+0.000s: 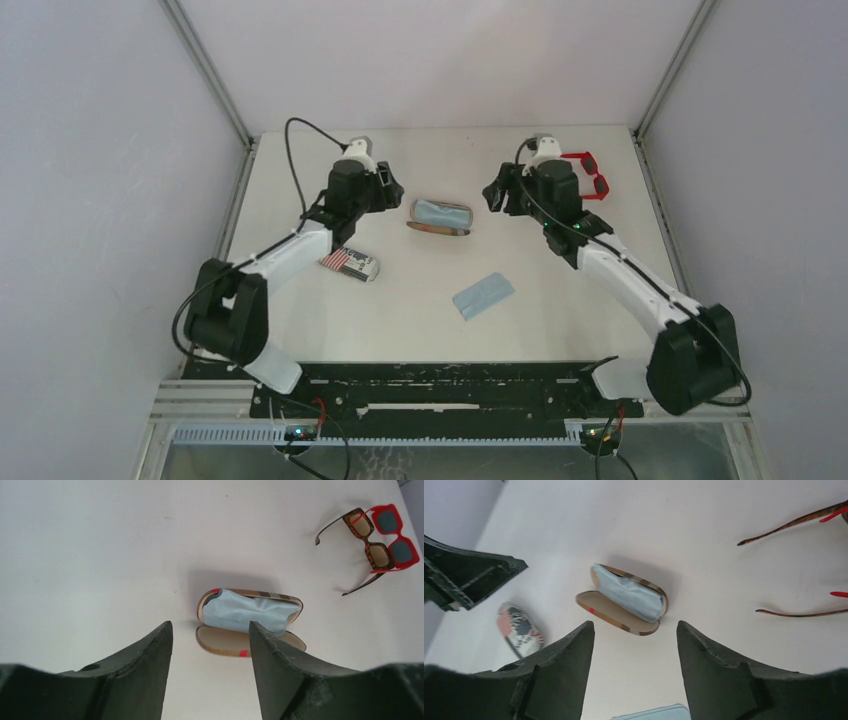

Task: Organize the sunglasses
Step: Place the glasses cleaning cloth in the sunglasses case, then pick up the sunglasses from the center of the board.

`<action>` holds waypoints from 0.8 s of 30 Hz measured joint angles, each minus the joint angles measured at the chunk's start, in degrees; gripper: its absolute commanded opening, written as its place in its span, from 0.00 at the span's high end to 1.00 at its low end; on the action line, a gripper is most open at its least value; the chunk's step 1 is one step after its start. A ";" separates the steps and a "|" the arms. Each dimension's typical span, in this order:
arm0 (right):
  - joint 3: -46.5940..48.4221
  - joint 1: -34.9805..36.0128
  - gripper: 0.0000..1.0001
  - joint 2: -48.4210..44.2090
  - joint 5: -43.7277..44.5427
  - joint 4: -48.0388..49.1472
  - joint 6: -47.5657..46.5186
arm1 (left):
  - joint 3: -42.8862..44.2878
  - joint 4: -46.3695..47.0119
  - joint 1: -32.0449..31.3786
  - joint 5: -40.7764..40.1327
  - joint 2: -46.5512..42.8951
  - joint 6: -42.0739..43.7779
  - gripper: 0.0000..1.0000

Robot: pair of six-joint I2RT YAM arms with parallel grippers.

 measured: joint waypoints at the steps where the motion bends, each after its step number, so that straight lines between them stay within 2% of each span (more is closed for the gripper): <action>1: -0.74 -0.02 0.36 -2.25 -0.04 -0.09 0.63 | -1.22 0.20 0.13 -0.46 -1.84 -0.59 0.34; 8: -7.50 -0.15 0.29 -19.82 0.44 -2.86 7.74 | -13.40 -2.45 0.59 -3.32 -18.08 -5.81 0.15; 10: -9.49 -0.17 0.27 -23.74 0.90 -4.39 10.01 | -16.11 -3.82 0.57 -3.72 -22.69 -7.21 0.05; 12: -11.50 -0.17 0.26 -26.53 1.31 -5.60 11.37 | -19.26 -5.44 0.59 -4.09 -28.37 -8.76 0.01; 17: -16.70 -0.17 0.23 -33.42 3.32 -10.34 13.94 | -23.78 -10.58 0.59 -4.22 -41.81 -13.05 0.00; 24: -19.50 -0.17 0.22 -41.55 7.32 -14.73 14.86 | -24.13 -17.29 0.57 -6.12 -58.27 -20.57 0.01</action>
